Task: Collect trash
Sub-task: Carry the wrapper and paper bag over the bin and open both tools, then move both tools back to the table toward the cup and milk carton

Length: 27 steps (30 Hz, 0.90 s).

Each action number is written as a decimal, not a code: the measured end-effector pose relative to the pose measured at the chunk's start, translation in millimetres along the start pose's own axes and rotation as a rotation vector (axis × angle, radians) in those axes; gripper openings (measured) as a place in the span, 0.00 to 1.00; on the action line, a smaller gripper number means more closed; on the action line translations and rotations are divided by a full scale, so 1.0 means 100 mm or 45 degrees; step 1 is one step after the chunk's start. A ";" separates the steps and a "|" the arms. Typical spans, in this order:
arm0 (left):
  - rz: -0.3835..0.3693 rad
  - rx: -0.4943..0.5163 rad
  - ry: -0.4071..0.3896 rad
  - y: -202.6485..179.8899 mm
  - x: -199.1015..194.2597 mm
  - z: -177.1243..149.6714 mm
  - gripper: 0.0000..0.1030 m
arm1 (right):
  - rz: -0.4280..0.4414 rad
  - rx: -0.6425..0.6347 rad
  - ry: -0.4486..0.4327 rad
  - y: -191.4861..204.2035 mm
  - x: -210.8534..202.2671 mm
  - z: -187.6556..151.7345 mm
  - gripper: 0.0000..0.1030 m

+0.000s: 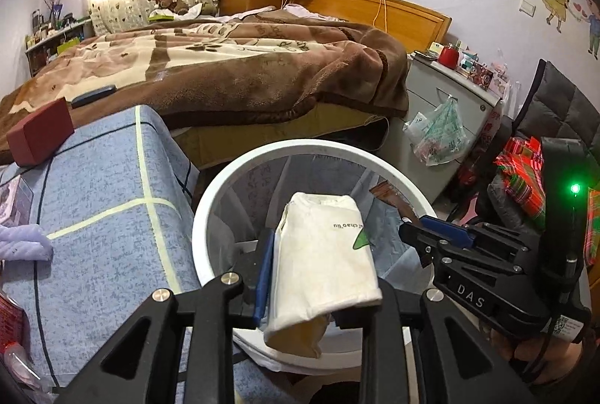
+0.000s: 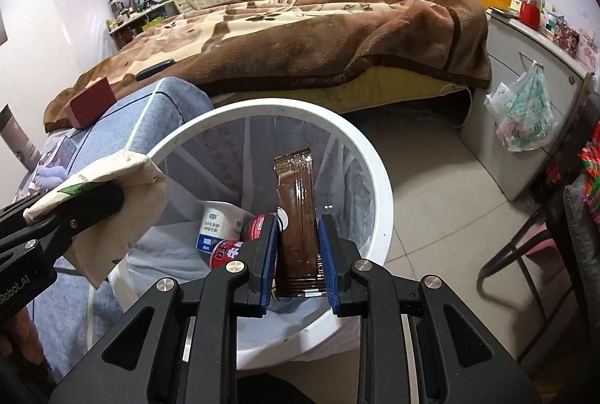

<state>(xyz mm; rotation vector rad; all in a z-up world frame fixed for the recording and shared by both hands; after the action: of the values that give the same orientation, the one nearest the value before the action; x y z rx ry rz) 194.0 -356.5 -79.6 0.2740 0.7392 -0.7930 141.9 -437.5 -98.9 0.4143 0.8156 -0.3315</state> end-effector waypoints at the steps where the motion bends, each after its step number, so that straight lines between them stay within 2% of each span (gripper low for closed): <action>1: 0.000 -0.003 0.005 0.00 0.00 -0.01 0.36 | -0.005 0.005 -0.001 -0.01 -0.01 0.00 0.23; 2: 0.002 0.002 0.004 0.00 0.00 0.00 0.48 | -0.005 0.006 -0.003 -0.02 -0.01 0.00 0.23; 4: 0.001 -0.002 -0.013 -0.01 -0.03 0.01 0.57 | -0.013 0.009 -0.011 -0.03 -0.02 0.00 0.25; 8: 0.010 -0.013 -0.012 0.02 -0.05 0.01 0.58 | -0.015 0.024 -0.017 -0.03 -0.04 0.01 0.44; 27: 0.065 -0.058 -0.092 0.24 -0.53 -0.05 0.59 | 0.023 0.026 -0.078 0.19 -0.26 0.00 0.44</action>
<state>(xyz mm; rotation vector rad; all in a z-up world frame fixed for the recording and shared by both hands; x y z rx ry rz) 184.4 -309.0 -47.4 0.2215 0.6788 -0.7329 133.3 -417.8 -74.7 0.4286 0.7489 -0.3342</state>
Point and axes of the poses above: each gripper's, at about its wrist camera, not at the fingertips, and x roughly the way its jaws point, y to its left, z to its top, the point moved 9 cm from there along x, roughly the way its jaws point, and after that the axes turned 9 degrees about x, right-handed, at the moved point
